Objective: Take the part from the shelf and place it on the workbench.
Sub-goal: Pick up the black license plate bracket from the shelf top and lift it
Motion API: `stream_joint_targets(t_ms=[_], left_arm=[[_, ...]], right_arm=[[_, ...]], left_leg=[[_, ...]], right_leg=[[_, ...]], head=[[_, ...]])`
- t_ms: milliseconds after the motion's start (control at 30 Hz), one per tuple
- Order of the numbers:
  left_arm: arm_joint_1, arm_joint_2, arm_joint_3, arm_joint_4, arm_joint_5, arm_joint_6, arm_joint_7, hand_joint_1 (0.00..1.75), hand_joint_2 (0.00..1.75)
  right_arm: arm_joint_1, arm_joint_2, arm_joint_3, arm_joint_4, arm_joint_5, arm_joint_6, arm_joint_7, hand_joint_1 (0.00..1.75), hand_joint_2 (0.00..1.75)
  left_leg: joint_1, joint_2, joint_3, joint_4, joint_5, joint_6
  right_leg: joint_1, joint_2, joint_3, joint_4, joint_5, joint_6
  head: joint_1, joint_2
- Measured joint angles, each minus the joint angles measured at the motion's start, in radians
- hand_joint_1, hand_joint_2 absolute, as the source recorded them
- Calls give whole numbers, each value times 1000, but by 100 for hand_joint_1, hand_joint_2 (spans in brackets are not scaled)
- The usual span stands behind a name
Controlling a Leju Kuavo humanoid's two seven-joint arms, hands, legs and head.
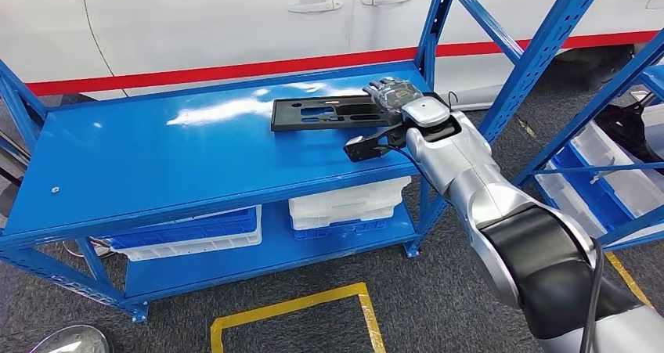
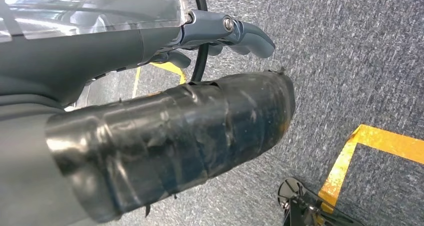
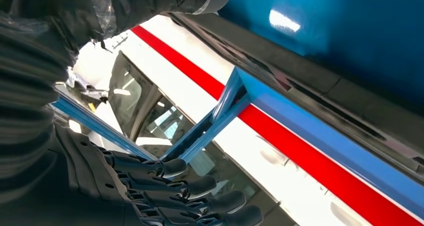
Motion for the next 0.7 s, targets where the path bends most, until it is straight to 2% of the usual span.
stream_joint_targets(t_ms=[700], left_arm=[[0,1,0,0,-7,-1,14,0,0]], right_arm=[[2,7,11,8,-1,7,0,0,175]], left_leg=[[0,0,0,0,0,0]], right_leg=[[0,0,0,0,0,0]], head=[[0,0]])
